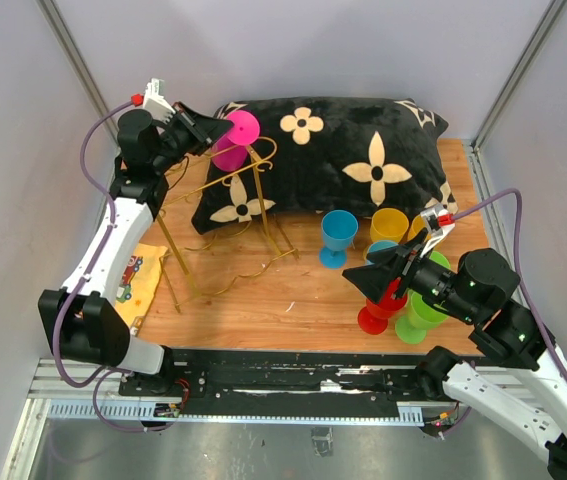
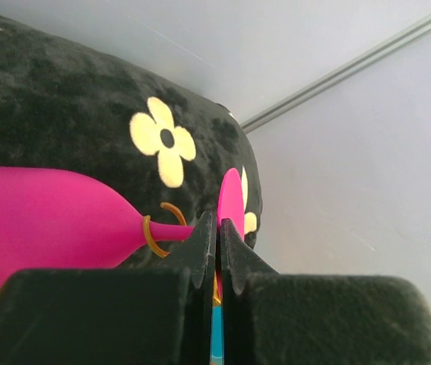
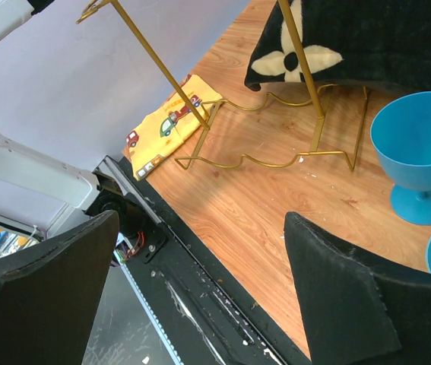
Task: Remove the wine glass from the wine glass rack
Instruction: Pick up the wine glass from the wine rack, then place the wine glass at the center of the board.
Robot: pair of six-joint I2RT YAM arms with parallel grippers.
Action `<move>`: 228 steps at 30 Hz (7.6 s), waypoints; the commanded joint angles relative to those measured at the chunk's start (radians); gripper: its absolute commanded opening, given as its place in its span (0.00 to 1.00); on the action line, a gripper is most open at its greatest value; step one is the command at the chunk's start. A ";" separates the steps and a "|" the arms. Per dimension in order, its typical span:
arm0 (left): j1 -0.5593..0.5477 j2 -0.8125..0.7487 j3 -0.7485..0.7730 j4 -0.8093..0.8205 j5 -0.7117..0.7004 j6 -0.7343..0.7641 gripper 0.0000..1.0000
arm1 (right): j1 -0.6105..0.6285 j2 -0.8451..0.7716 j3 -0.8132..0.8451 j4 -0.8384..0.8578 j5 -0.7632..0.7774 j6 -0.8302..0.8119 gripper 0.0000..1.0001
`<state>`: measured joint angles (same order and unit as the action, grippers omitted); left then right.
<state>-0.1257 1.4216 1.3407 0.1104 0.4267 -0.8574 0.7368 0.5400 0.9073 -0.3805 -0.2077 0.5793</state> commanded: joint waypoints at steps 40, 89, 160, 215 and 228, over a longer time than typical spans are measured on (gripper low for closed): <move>0.077 0.041 -0.110 0.292 -0.123 -0.424 0.01 | -0.001 -0.048 0.008 -0.042 0.043 -0.011 0.91; 0.077 0.190 0.172 0.006 -0.012 -0.124 0.11 | -0.001 -0.049 0.011 -0.054 0.056 -0.017 0.91; -0.949 -0.451 -0.316 -0.109 -0.086 0.405 0.43 | 0.000 -0.005 0.025 0.229 -0.309 -0.015 0.01; -1.046 -0.708 -0.651 -0.278 0.081 1.106 0.01 | -0.189 0.306 0.098 0.105 -0.820 0.093 0.57; -1.048 -0.724 -0.638 -0.301 -0.032 1.080 0.59 | -0.188 0.228 0.137 -0.026 -0.629 -0.041 0.01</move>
<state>-1.1728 0.7174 0.6888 -0.2344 0.4343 0.2428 0.5503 0.7826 1.0111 -0.3153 -0.9436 0.6327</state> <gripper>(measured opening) 0.529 0.034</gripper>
